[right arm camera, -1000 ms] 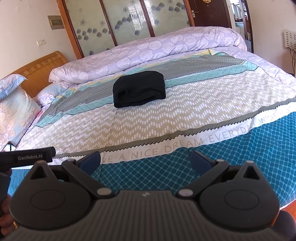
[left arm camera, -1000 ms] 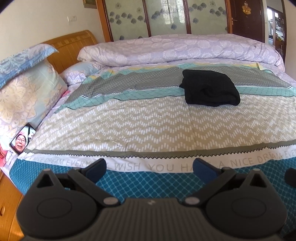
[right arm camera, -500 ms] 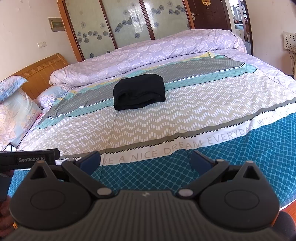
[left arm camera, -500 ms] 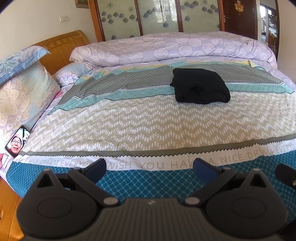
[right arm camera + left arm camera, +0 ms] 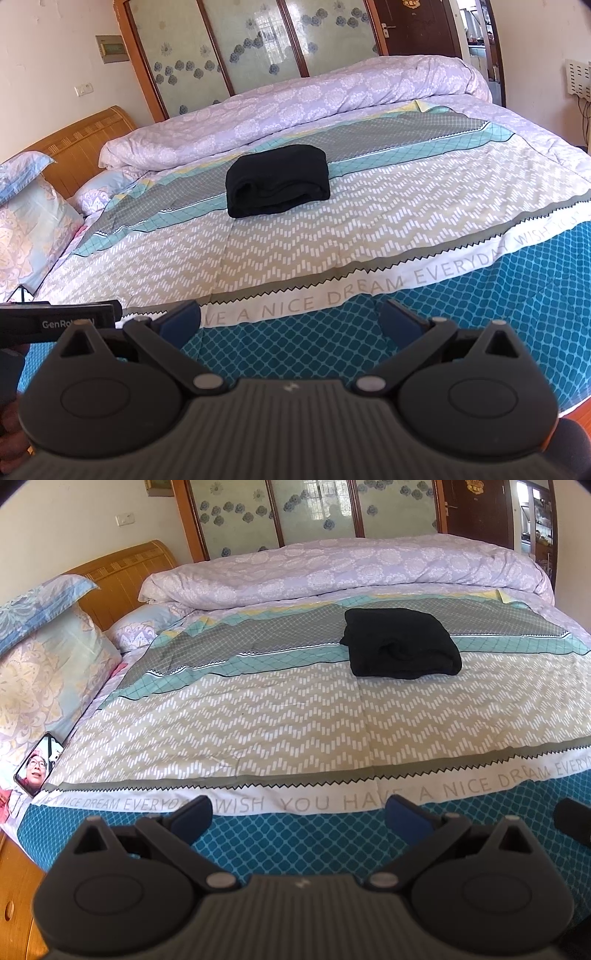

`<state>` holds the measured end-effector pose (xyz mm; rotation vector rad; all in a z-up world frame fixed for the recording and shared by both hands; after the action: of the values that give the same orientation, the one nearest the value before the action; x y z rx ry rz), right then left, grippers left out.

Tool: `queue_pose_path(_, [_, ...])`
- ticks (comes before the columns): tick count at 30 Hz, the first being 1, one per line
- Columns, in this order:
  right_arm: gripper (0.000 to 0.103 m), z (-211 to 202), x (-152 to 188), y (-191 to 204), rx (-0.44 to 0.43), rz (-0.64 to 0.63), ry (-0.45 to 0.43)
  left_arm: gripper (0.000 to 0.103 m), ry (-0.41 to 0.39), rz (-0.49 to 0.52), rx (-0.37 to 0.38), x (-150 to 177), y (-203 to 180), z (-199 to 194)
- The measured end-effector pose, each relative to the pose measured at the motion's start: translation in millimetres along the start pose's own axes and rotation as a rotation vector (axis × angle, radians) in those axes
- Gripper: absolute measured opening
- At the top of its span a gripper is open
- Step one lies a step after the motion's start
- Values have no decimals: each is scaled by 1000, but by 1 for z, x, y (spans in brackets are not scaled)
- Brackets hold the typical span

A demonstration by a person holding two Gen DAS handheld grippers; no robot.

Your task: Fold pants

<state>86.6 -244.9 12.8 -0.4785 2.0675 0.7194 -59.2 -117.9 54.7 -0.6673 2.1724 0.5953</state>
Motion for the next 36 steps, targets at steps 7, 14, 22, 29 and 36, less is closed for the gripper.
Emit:
queue_pose_path(7, [103,1,1,1,-1,-1,4,103,-1,9,8,0,-2,0])
queue_pose_path(14, [103,1,2,1,-1,1,4,103,-2,16,20,0,-3,0])
queue_pose_path(22, [103,1,1,-1,0,1,-1,103,7,25,18,2,-5,0])
queue_pose_path(29, [103,1,2,-1,2,3,1,103,27,22,25,4,-5,3])
queue_pose_path(36, [103,1,2,-1,2,8,7,103,51,8,29,6,-3,6])
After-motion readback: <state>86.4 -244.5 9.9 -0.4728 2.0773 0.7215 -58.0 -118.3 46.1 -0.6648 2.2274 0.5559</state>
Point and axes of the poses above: each gripper's, at about its wrist camera, not at the fingertips, and z roughly the way its jaws point, y to its left, x to its underside, the point moved 2 cm from there along z, roughly the way its jaws point, and after that the axes turned 7 degrees about -y, right-handed, at the moved point
